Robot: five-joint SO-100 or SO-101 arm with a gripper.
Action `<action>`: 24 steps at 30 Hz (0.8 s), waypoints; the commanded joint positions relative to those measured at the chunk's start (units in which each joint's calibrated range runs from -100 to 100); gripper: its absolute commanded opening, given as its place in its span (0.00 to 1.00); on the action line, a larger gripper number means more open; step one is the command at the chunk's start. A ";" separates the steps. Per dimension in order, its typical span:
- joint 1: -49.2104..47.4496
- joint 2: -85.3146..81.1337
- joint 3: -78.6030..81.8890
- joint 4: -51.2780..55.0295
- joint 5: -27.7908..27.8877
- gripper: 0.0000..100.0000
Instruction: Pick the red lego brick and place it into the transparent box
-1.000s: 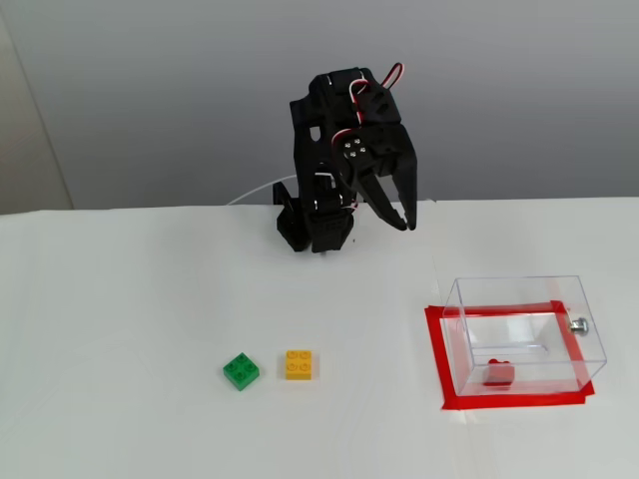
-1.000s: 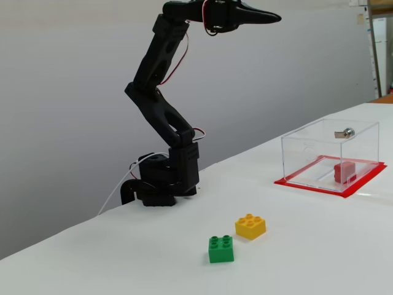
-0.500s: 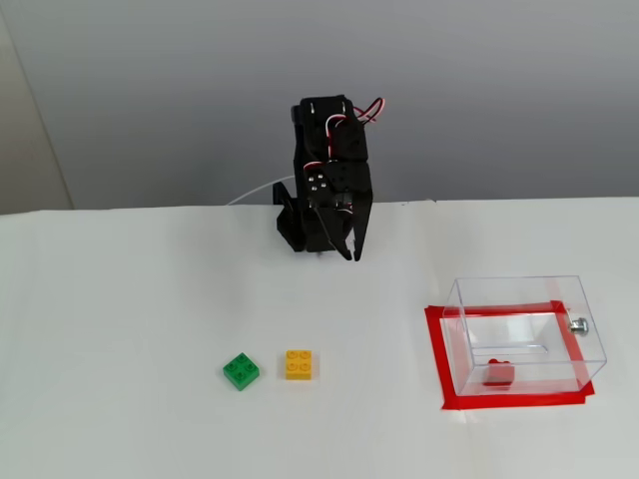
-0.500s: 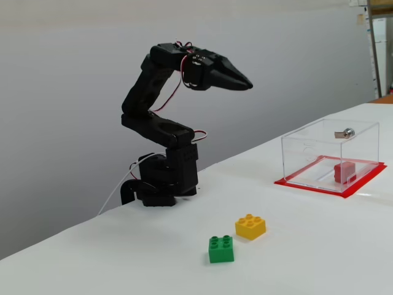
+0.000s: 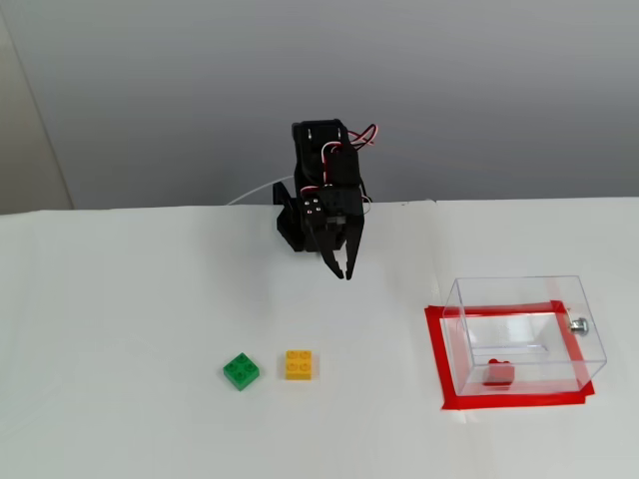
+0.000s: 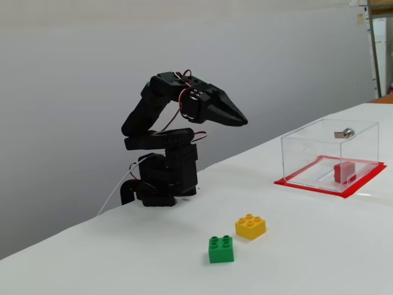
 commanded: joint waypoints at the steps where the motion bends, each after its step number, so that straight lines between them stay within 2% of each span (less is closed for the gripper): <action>1: 0.58 -3.88 3.17 -0.63 -0.19 0.01; 24: 0.65 -6.09 29.30 -0.71 -0.19 0.01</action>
